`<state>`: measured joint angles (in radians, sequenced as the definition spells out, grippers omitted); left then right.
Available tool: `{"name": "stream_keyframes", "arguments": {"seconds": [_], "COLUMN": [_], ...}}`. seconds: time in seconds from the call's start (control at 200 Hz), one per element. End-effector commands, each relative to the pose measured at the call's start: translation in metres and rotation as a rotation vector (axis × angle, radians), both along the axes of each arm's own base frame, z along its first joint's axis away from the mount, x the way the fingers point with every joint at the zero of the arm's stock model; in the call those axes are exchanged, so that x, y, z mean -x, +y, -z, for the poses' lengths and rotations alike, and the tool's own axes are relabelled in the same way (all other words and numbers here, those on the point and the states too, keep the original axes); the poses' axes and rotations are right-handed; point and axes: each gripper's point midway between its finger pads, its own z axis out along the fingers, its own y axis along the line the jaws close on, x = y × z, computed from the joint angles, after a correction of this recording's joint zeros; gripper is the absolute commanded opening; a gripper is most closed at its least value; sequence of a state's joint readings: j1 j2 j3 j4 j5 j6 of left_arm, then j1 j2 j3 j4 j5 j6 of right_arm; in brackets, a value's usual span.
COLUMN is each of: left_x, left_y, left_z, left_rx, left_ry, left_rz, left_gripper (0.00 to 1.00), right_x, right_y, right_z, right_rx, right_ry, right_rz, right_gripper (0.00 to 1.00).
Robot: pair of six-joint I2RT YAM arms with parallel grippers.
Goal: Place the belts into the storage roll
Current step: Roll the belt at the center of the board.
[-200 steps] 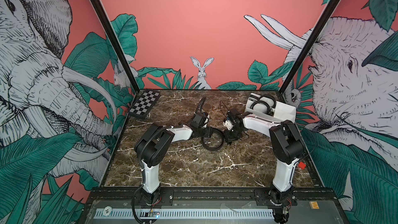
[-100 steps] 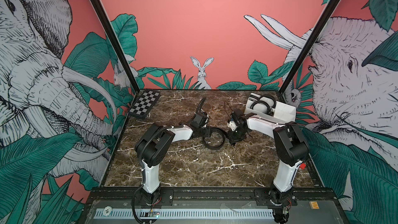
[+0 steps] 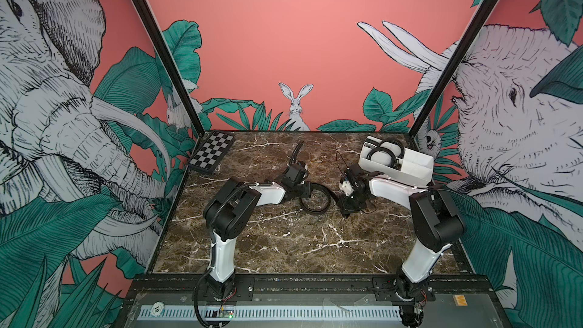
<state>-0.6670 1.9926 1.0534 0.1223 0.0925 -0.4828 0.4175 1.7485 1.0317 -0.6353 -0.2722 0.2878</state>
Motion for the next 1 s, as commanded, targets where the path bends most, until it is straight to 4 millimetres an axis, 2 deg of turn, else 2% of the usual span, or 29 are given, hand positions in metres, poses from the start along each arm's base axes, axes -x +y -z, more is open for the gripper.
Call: {"name": "stream_keyframes", "arguments": {"seconds": [0.0, 0.085, 0.14, 0.295, 0.345, 0.455, 0.575, 0.645, 0.665, 0.735, 0.825, 0.9, 0.995], "left_x": [0.238, 0.239, 0.234, 0.206, 0.201, 0.194, 0.192, 0.192, 0.192, 0.191, 0.19, 0.189, 0.19], "left_y": [0.205, 0.206, 0.2, 0.178, 0.171, 0.162, 0.161, 0.161, 0.161, 0.16, 0.156, 0.154, 0.153], "left_z": [0.151, 0.153, 0.152, 0.132, 0.125, 0.119, 0.119, 0.12, 0.12, 0.12, 0.121, 0.121, 0.122], "left_rx": [-0.805, -0.799, -0.777, -0.763, -0.794, -0.805, -0.803, -0.807, -0.807, -0.803, -0.787, -0.78, -0.776], "left_ry": [0.923, 0.929, 0.9, 0.772, 0.731, 0.693, 0.686, 0.685, 0.685, 0.686, 0.687, 0.686, 0.688], "left_rz": [-0.084, -0.086, -0.065, 0.011, 0.051, 0.082, 0.089, 0.096, 0.097, 0.097, 0.093, 0.089, 0.086], "left_gripper": [0.47, 0.46, 0.43, 0.41, 0.41, 0.41, 0.41, 0.4, 0.4, 0.4, 0.4, 0.4, 0.4], "right_x": [0.045, 0.048, 0.05, 0.059, 0.058, 0.043, 0.011, -0.008, -0.021, -0.043, -0.057, -0.054, -0.042], "right_y": [-0.034, -0.035, -0.026, 0.022, 0.031, 0.028, 0.024, 0.02, 0.021, 0.022, 0.026, 0.032, 0.039], "right_z": [0.02, 0.018, 0.016, 0.006, -0.004, -0.031, -0.058, -0.061, -0.068, -0.066, -0.055, -0.042, -0.027], "right_rx": [0.123, 0.113, 0.063, -0.087, -0.118, -0.081, -0.059, -0.031, -0.025, 0.0, 0.014, -0.004, -0.031], "right_ry": [0.157, 0.154, 0.16, 0.182, 0.181, 0.135, 0.064, 0.039, 0.008, -0.019, 0.005, 0.044, 0.066], "right_rz": [0.038, 0.049, 0.052, -0.024, -0.043, -0.079, -0.091, -0.083, -0.08, -0.061, -0.034, 0.004, 0.048], "right_gripper": [0.0, 0.0, 0.0, 0.0, 0.21, 0.48, 0.59, 0.62, 0.63, 0.65, 0.65, 0.65, 0.65]}}
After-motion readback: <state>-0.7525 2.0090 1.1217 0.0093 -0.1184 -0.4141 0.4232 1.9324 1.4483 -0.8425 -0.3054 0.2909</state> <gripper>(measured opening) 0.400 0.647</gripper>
